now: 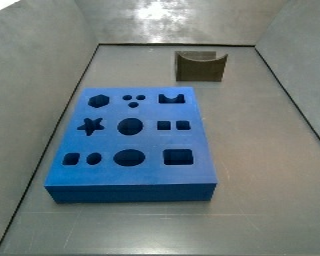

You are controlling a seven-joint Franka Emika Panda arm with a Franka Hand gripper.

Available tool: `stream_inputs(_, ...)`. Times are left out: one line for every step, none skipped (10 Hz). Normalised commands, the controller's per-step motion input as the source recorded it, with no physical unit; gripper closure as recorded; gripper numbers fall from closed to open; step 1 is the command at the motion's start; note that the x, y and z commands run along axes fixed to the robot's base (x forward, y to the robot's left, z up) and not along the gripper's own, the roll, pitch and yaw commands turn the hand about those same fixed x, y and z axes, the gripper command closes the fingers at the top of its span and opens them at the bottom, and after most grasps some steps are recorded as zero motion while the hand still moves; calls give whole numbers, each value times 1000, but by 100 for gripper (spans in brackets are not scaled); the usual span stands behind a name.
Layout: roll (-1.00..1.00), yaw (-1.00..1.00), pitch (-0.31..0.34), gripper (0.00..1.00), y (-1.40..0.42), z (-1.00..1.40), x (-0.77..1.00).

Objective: Pick up the hexagon object. Move up. Place the hexagon object on the fixture. Regrasp the hexagon object. Move to above the board. Insert the hexagon object.
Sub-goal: Insert the hexagon object.

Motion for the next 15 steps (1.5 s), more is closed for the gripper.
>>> stream_inputs(0, 0, -14, 100, 0, 0, -11)
stream_inputs(0, 0, 0, 100, -34, -6, 0)
stream_inputs(-160, -40, -160, 100, 203, -346, -209)
stream_inputs(-49, -109, 26, 100, 809, -937, -360)
stream_inputs(0, -126, 51, 100, 840, -974, -391)
stream_inputs(-83, -597, 120, 100, 431, -1000, -406)
stream_inputs(-126, -226, 114, 100, 154, -409, 0)
stream_inputs(-3, 0, -31, 100, 0, -31, -9)
stream_inputs(-177, -466, -154, 100, 309, -694, -631)
stream_inputs(-29, -703, -94, 100, 140, -697, -591)
stream_inputs(0, -666, -60, 100, 189, -600, -617)
stream_inputs(-123, -531, -40, 100, 151, -434, -443)
stream_inputs(0, 0, 0, 100, 0, -20, 0)
stream_inputs(0, -669, -17, 100, -6, -617, -503)
stream_inputs(0, -857, -11, 100, 0, -631, -363)
